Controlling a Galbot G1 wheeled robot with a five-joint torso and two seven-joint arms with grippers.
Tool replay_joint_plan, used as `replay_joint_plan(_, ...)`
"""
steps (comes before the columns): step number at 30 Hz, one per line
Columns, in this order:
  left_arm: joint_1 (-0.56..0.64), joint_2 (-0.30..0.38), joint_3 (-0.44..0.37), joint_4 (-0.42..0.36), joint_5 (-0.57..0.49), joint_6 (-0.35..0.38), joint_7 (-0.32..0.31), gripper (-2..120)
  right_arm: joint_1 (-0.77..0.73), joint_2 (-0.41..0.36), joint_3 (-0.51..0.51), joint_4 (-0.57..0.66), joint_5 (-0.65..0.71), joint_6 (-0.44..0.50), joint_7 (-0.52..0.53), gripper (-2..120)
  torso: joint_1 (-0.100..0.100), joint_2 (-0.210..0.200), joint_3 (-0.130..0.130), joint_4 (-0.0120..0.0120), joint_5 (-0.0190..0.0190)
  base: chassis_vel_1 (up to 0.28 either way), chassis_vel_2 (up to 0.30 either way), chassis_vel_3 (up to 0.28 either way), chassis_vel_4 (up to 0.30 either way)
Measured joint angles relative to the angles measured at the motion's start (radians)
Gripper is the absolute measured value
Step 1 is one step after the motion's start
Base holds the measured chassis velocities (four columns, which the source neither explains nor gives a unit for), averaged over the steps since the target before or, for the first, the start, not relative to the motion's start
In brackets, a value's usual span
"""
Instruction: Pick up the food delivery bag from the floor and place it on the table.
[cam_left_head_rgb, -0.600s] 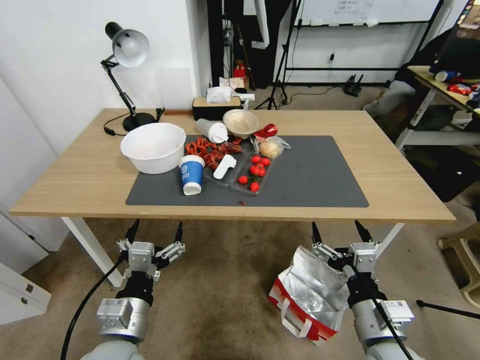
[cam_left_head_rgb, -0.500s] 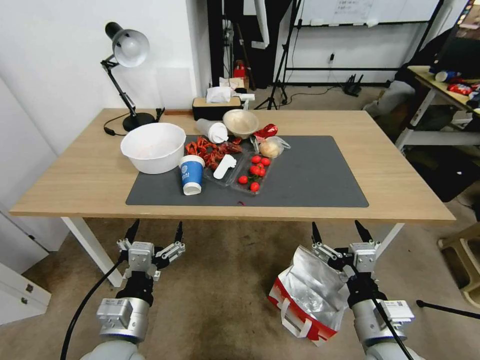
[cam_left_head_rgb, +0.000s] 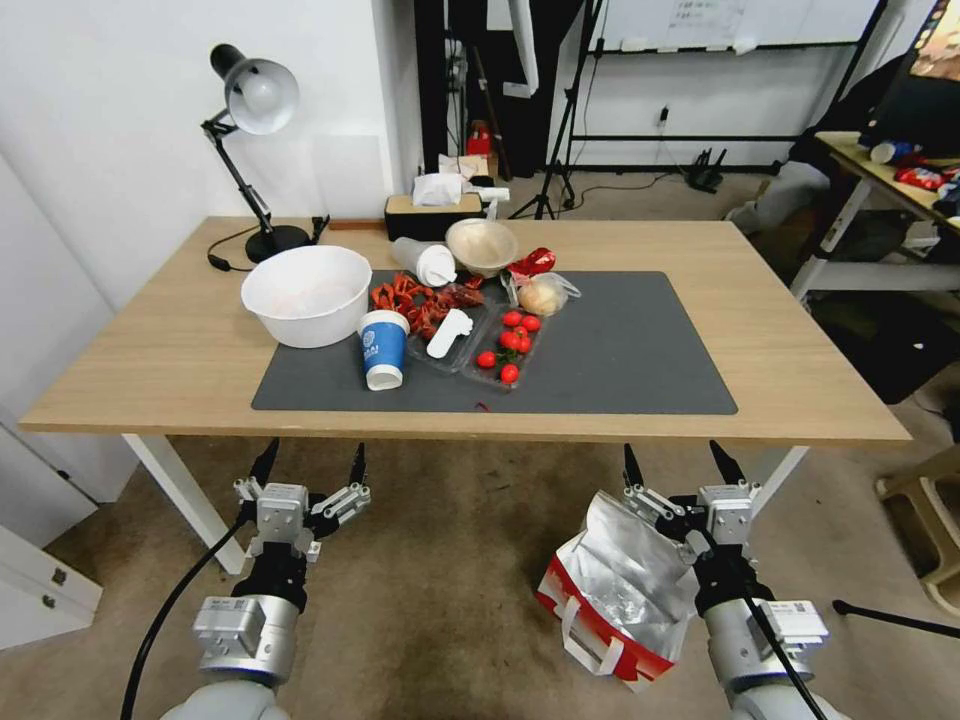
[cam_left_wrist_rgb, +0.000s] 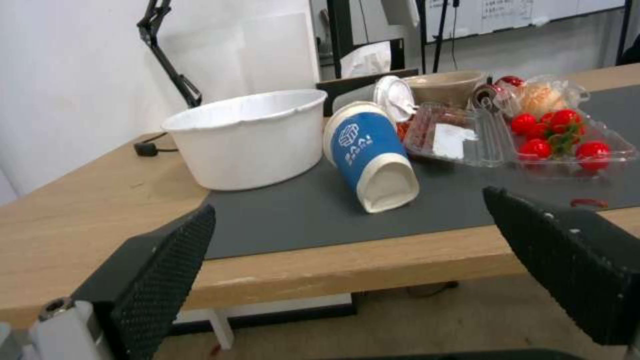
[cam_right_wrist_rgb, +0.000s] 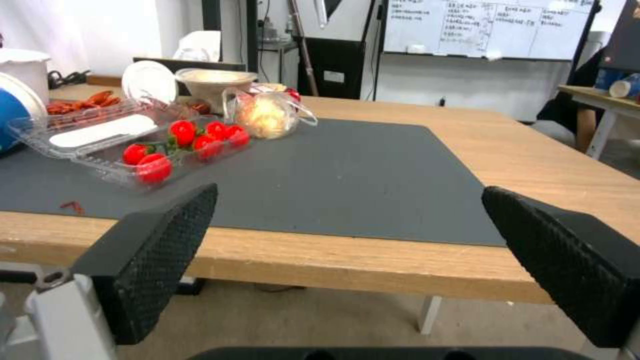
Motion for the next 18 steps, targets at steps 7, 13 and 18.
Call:
replay_joint_plan(7, -0.060, 0.085, 0.054, -0.008, -0.094, 0.052, -0.101, 100, -0.034, 0.040, 0.021, 0.099, 0.024, -0.125, -0.053, 100, 0.000, 0.000, 0.000, -0.0015, -0.0005, 0.000, 0.000, 0.000, 0.000)
replay_joint_plan(13, -0.093, 0.147, 0.110, -0.006, -0.166, 0.070, -0.194, 100, -0.047, 0.062, 0.066, 0.165, 0.091, -0.211, -0.118, 100, 0.000, 0.000, 0.000, -0.0003, -0.0008, 0.000, 0.000, 0.000, 0.000)
replay_joint_plan(18, -0.143, 0.238, 0.190, -0.005, -0.277, 0.102, -0.331, 100, -0.052, 0.040, 0.114, 0.160, 0.114, -0.203, -0.184, 100, 0.000, 0.000, 0.000, 0.0000, -0.0001, 0.000, 0.000, 0.000, 0.000)
